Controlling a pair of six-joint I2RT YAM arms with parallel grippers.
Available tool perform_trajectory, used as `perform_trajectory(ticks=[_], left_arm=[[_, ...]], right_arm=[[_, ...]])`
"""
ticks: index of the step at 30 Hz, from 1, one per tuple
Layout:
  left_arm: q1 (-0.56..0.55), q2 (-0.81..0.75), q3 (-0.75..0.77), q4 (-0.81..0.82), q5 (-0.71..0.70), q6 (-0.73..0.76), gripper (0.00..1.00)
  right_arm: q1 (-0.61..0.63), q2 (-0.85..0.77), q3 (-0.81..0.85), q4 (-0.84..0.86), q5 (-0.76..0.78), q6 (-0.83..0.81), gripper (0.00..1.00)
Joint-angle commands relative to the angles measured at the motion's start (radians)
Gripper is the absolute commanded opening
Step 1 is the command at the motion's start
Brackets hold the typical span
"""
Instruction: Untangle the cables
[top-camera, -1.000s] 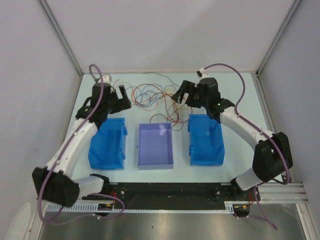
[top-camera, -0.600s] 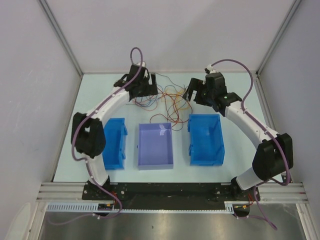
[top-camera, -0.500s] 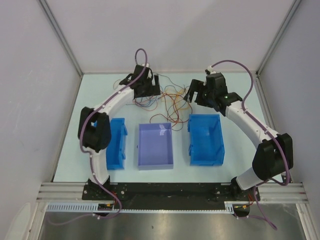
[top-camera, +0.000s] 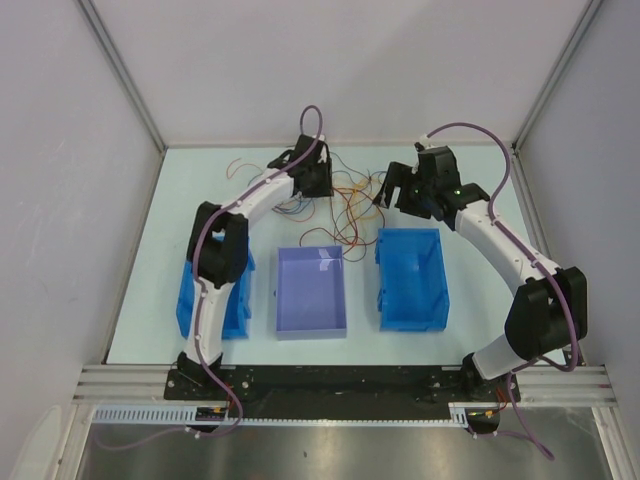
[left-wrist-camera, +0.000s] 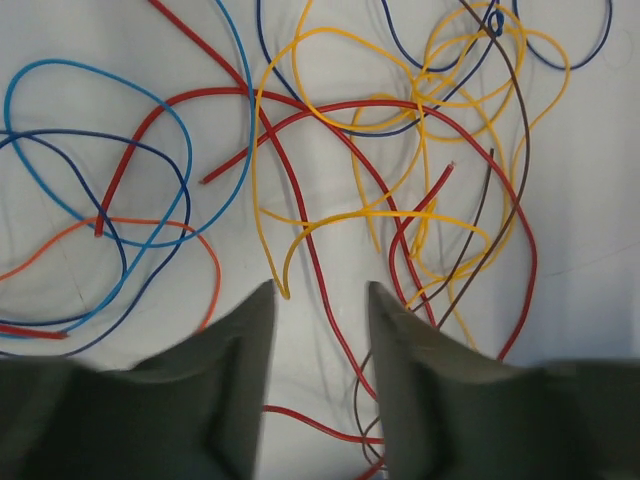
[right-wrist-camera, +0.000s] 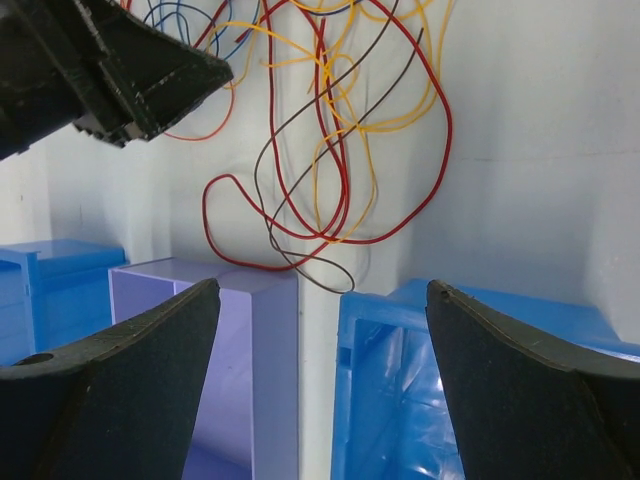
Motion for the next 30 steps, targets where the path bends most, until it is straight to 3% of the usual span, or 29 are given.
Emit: perform_trajectory(ticks=[1,4,5,6,14,20,24,30], left_arm=[[-0.006,0.046,0.109,0.000,0.014,0.022,0.38],[-0.007,0.084,0.204,-0.070,-0.006,0.031,0.20],[-0.007,0.087,0.239,-0.083,-0.006,0.037,0.05],[-0.008,0.084,0.249,-0.095,-0.008,0.040,0.01],[-0.025,-0.054,0.267,-0.103,-0.057,0.072,0.00],[-0.042,-0.190,0.443,-0.161,-0.085,0.124,0.00],[-0.042,-0.285,0.539,-0.082,-0.019,0.173,0.00],[-0.043,-0.434,0.548,0.055,0.083,0.149,0.00]], right_arm=[[-0.001,-0.009,0.030,-0.018,-0.024,0.001,0.88],[-0.001,-0.015,0.032,-0.024,-0.024,0.002,0.88],[0.000,-0.017,0.032,-0.026,-0.024,0.005,0.88],[0.001,-0.018,0.032,-0.029,-0.024,0.004,0.88],[0.017,-0.043,0.032,-0.030,-0.020,0.010,0.88],[0.033,-0.076,0.032,0.000,-0.018,-0.005,0.88],[0.048,-0.098,0.032,0.028,-0.021,-0.005,0.88],[0.097,-0.170,0.017,0.102,-0.040,-0.036,0.89]])
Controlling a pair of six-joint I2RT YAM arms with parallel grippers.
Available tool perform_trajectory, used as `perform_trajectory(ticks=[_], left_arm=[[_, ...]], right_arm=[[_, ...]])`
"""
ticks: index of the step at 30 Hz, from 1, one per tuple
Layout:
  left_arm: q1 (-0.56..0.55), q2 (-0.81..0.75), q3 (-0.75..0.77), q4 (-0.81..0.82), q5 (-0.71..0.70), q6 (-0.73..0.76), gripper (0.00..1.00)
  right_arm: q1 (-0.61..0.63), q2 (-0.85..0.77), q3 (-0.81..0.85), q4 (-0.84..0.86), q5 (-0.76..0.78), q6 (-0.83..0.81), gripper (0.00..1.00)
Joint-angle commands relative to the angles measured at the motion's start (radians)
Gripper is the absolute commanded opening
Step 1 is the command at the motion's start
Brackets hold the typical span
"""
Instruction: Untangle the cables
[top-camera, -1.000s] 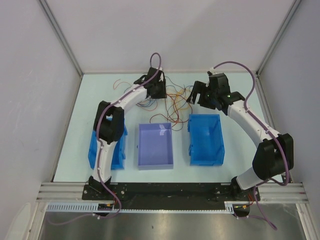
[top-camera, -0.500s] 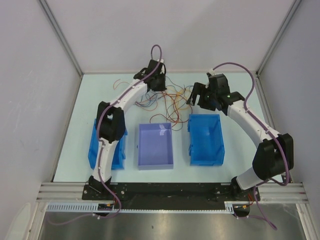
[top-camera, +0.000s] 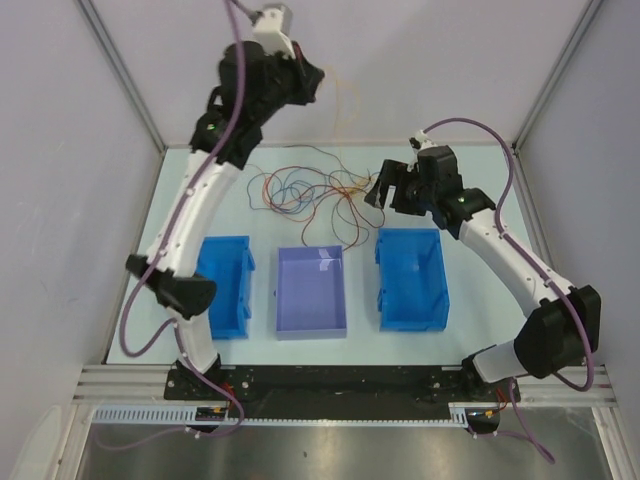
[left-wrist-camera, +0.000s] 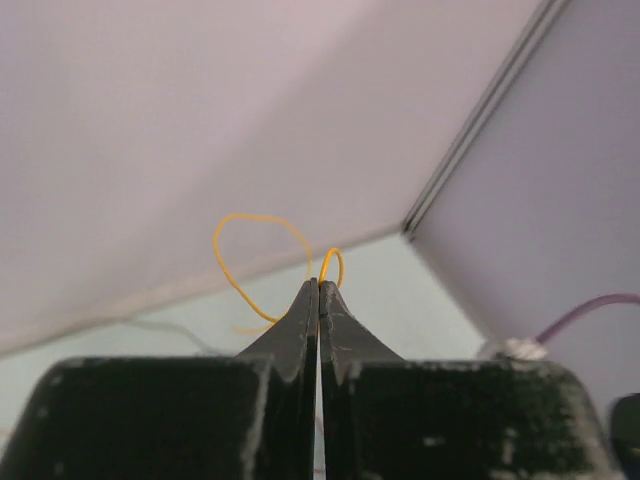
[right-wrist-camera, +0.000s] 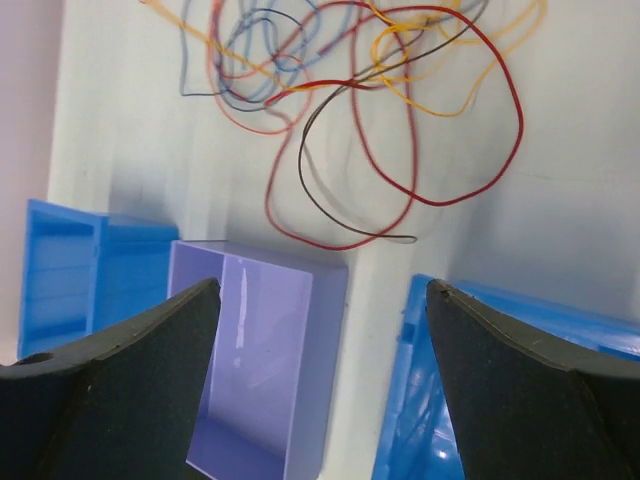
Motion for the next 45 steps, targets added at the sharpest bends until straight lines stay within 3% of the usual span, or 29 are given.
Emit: perform_trajectory(ticks=[1,9,13,16,25,35,45], left_arm=[[-0.004,-0.143,0.040,0.128,0.086,0.007,0.00],[-0.006,-0.265,-0.153,0.175,0.059,0.024,0.00],[-0.006,-0.305,-0.319,0.198,0.047,0.007,0.00],[-0.006,-0.338,-0.356,0.218,0.018,0.005,0.00],[-0.006,-0.247,-0.192,0.073,-0.030,0.037,0.00],[-0.006,-0.264,-0.201,0.065,-0.030,0.056,0.00],[-0.004,-0.267,-0.112,0.037,-0.024,0.060,0.00]], right_arm=[[0.052,-0.093,0.014,0.102,-0.016,-0.039,0.89],[0.114,-0.166,-0.035,0.240,-0.078,-0.099,0.91],[0.158,-0.128,-0.035,0.283,-0.065,-0.113,0.92],[0.191,-0.070,-0.034,0.324,-0.055,-0.124,0.92],[0.226,0.064,-0.034,0.386,0.085,-0.145,0.92],[0.209,0.182,-0.016,0.426,0.324,-0.133,0.95],[0.185,0.323,0.101,0.443,0.386,-0.214,0.96]])
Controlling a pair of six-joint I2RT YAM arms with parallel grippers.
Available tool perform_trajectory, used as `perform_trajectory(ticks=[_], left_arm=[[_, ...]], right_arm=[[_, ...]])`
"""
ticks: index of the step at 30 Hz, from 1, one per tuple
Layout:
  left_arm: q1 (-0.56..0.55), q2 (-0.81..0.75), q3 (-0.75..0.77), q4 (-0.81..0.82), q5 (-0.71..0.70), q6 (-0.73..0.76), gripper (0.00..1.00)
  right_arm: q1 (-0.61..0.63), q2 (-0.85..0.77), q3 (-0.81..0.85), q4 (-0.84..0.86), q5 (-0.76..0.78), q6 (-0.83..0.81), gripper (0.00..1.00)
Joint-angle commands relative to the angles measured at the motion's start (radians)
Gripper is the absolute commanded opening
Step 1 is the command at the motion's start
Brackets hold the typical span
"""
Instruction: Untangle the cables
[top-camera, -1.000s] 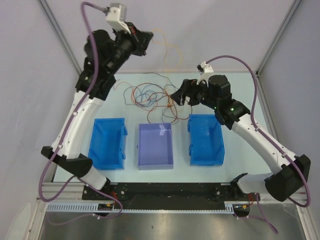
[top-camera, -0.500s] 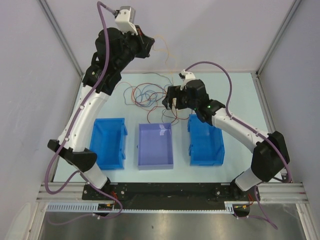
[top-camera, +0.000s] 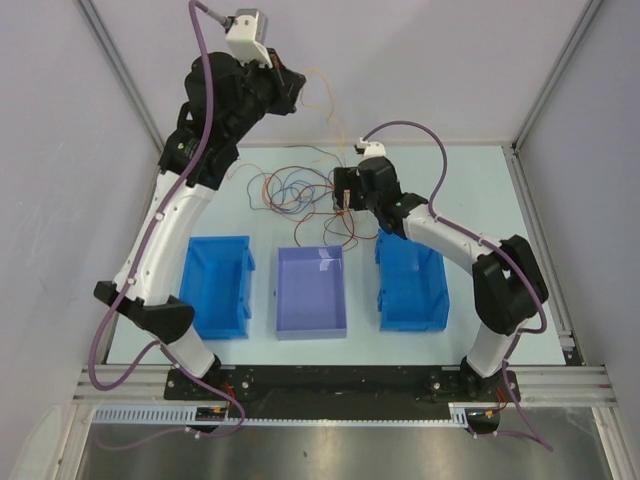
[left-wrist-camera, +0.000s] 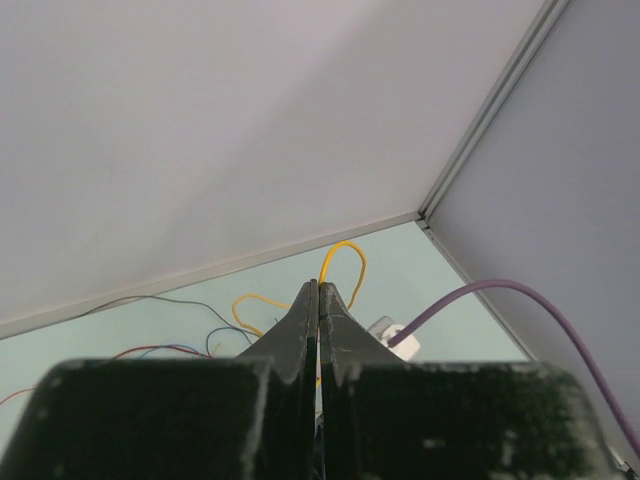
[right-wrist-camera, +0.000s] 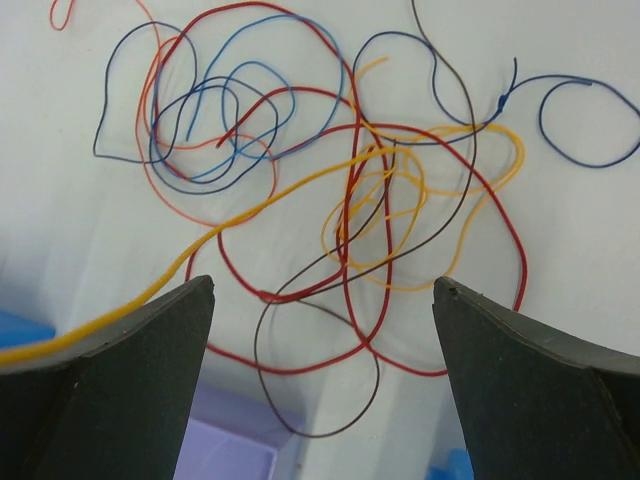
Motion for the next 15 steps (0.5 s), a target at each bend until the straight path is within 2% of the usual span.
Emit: perform_trajectory(ticks=[1,10,13,15], left_arm=[[-0.002,-0.026,0.092,0.000,-0.001,0.025,0.00],[-0.002,-0.039,0.115,-0.011,0.000,0.028,0.00],[-0.002,-0.040,0.115,-0.009,-0.004,0.032,0.00],[-0.002,-0.040,0.114,-0.011,-0.007,0.035,0.00]], right_arm=[[-0.017,0.042,0.090,0.062,0.064,-0.044,0.96],[-0.032,0.139,0.203,0.051,0.095,-0.083,0.90],[-0.035,0.168,0.222,0.054,0.081,-0.086,0.82],[-0.036,0.180,0.220,0.059,0.082,-0.086,0.70]])
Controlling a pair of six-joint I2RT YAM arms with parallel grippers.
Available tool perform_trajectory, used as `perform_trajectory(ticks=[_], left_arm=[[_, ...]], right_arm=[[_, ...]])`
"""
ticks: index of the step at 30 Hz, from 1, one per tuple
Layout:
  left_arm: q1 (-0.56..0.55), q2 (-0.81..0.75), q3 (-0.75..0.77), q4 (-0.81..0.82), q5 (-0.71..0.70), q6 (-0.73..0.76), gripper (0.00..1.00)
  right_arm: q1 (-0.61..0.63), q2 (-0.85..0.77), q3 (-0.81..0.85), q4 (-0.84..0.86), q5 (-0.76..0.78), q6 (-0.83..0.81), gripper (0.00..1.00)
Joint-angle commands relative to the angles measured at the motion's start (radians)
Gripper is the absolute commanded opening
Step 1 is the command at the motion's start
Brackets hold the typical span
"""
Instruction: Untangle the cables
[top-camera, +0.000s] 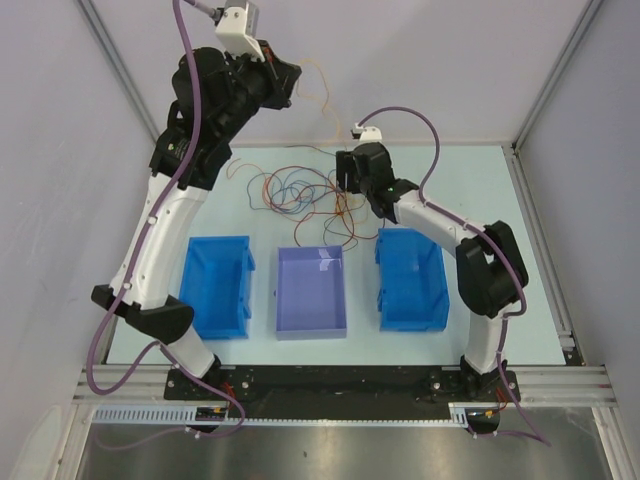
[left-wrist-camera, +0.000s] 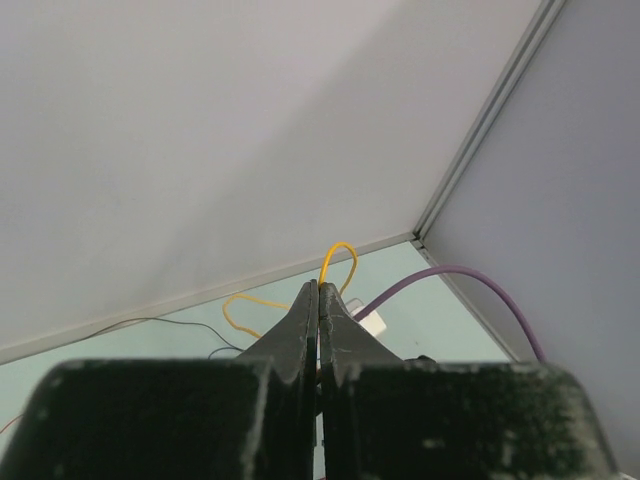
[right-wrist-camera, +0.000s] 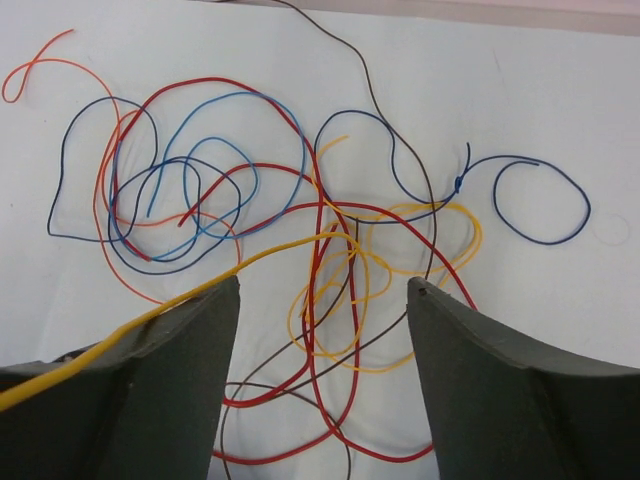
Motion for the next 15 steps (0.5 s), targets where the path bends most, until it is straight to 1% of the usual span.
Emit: perform_trajectory(ticks=[1,5,7,8,10,12,13,15], left_arm=[[-0.002,-0.037,0.037,0.006,-0.007,0.027,0.00],[-0.002,-0.039,0.037,0.002,-0.007,0.032,0.00],[-0.002,-0.039,0.036,0.004,-0.006,0.032,0.00],[-0.002,-0.041,0.037,0.004,-0.007,0.033,0.00],[-0.002,-0.042,0.039,0.004,-0.006,0.033,0.00],[-0.001,-0.047,0.039,0.004,-0.007,0.033,0.00],[-0.001,-0.047,0.039,0.004,-0.007,0.035,0.01],[-0.001,-0.053,0.037,0.002,-0.007,0.033,0.00]], right_arm=[[-0.007,0.029,0.038,0.040,0.017,-0.017,0.60],[-0.011,0.040,0.033,0.041,0.012,-0.017,0.43],[-0.012,0.046,0.032,0.043,0.008,-0.020,0.41],[-0.014,0.049,0.032,0.075,0.006,-0.020,0.39],[-0.017,0.054,0.032,0.080,0.001,-0.023,0.34],[-0.017,0.057,0.033,0.084,0.006,-0.024,0.34],[-0.020,0.062,0.038,0.083,0.008,-0.024,0.37],[-0.021,0.063,0.042,0.075,0.023,-0.026,0.48]])
